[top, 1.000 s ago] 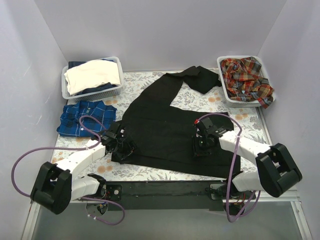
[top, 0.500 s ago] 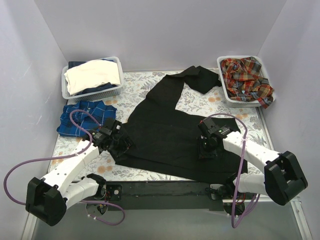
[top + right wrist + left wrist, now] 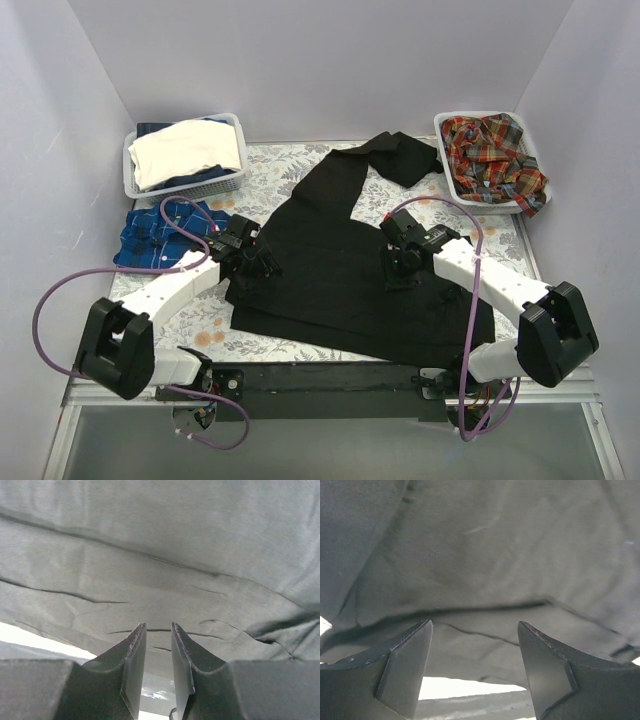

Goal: Fold and stack the long sleeve shirts
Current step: Fold the shirt

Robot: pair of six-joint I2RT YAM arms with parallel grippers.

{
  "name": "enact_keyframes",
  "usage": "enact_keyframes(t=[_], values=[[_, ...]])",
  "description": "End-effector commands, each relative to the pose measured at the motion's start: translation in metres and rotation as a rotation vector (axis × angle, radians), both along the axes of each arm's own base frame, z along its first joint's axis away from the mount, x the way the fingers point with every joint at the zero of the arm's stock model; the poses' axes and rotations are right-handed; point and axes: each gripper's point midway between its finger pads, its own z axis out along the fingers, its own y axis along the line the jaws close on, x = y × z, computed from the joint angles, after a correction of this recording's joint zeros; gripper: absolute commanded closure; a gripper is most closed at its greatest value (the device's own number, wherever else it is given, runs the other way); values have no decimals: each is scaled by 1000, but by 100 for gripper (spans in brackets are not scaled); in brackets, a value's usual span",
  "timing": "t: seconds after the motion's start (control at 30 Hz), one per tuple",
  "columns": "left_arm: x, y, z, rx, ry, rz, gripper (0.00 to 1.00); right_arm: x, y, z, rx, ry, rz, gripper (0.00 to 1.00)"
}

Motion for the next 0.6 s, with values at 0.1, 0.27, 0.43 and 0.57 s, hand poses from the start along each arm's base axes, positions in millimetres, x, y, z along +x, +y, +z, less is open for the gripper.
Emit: enact_keyframes(t=[0.1, 0.27, 0.43, 0.57], values=[[-10, 20, -36, 118, 63, 25, 31, -20, -27, -25, -126, 72, -43, 65], [-48, 43, -63, 188, 185, 87, 31, -17, -31, -32, -156, 75, -37, 65], [-88, 61, -81, 227, 300, 159, 31, -8, -25, -24, -146, 50, -16, 65], [-93, 57, -69, 211, 323, 227, 30, -6, -25, -20, -150, 46, -10, 65]])
